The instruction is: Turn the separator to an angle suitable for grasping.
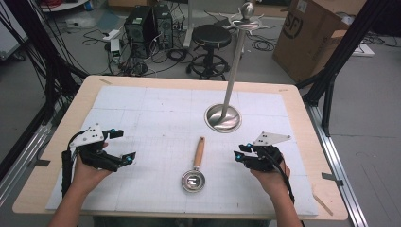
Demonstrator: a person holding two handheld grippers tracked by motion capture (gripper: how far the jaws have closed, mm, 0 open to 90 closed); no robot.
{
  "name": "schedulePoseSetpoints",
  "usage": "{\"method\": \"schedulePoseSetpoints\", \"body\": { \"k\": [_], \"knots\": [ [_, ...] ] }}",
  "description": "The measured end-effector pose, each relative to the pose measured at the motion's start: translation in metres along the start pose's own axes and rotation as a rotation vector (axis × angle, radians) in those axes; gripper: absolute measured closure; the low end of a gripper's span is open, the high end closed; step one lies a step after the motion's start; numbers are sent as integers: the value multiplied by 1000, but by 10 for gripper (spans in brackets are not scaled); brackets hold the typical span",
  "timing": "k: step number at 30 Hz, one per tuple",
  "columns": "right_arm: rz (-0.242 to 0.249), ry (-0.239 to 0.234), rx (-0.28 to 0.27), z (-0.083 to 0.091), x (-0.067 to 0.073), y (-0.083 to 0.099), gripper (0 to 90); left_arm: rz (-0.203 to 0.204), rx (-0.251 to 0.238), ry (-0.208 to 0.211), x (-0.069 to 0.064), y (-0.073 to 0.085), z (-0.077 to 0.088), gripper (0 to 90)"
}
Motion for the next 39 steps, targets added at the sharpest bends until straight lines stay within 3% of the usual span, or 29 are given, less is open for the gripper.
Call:
{"method": "schedulePoseSetpoints", "body": {
  "k": [9, 21, 25, 35, 39],
  "knots": [
    [20, -14, -1, -4, 5, -3, 687, 0, -5, -1, 1, 0, 1, 18],
    [82, -12, -2, -16, 16, -12, 791, 11, -24, -3, 1, -2, 4, 19],
    [77, -20, -7, -22, 18, -17, 814, 12, -21, 0, 1, -1, 3, 18],
    [116, -40, 28, -52, 24, -41, 829, 12, -18, -3, 2, -1, 2, 18],
    [102, -21, 89, -72, 23, -44, 842, 10, -19, -2, 2, -1, 2, 18]
  ]
}}
Point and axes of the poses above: each handheld gripper's, and its own axes: z roughly backward along the jaws, y roughly out of its underside, x roughly to its left, the point moved 2 cm from there along -z, roughly forward along the jaws, and after that the axes turned 2 degrees about -x, right-handed, at the moved point
